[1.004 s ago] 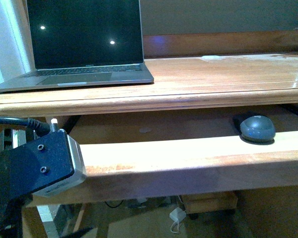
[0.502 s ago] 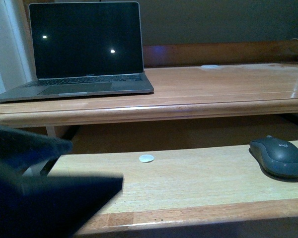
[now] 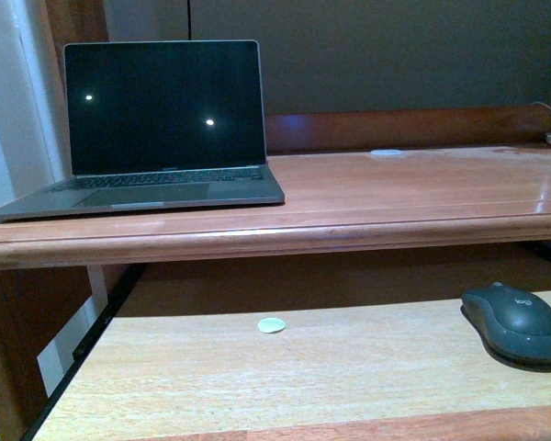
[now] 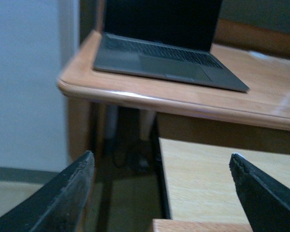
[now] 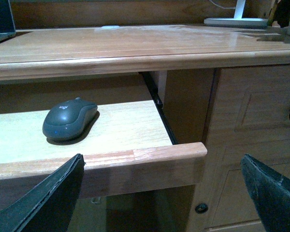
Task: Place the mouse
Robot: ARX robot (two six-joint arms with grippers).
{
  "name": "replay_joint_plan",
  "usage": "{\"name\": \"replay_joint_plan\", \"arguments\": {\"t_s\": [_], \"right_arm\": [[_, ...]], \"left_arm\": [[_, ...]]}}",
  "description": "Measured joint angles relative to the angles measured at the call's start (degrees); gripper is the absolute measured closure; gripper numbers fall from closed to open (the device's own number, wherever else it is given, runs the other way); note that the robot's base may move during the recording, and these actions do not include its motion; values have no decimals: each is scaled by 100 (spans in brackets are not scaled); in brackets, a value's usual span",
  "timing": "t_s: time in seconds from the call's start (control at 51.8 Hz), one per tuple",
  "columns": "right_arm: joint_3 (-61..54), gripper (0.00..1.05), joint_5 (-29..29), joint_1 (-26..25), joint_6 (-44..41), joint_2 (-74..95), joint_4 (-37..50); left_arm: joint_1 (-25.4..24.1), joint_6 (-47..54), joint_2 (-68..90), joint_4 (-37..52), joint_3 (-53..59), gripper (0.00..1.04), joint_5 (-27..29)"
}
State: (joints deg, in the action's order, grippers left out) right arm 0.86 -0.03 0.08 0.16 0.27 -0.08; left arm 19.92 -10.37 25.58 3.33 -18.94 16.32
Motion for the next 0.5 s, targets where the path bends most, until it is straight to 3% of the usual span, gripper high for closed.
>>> {"name": "replay_joint_plan", "arguments": {"t_s": [0.039,0.097,0.232,0.309,0.347,0.502], "right_arm": [[0,7,0,0,0,0,0],[0,7,7,0,0,0,0],[0,7,-2,0,0,0,0],[0,7,0,0,0,0,0],[0,7,2,0,0,0,0],[0,7,0,0,0,0,0]], "left_arm": [[50,304,-503,-271,190,29,282],[-74,516,-988,-457,400,36,129],[-955,811,-1687,-496,848,57,-691],[-1626,905,-1899,-483,1097,69,-1495],[-1832,918,-1950,-483,1196,76,-1530],[-1947,949,-2081,-439,1349,101,-1604]]}}
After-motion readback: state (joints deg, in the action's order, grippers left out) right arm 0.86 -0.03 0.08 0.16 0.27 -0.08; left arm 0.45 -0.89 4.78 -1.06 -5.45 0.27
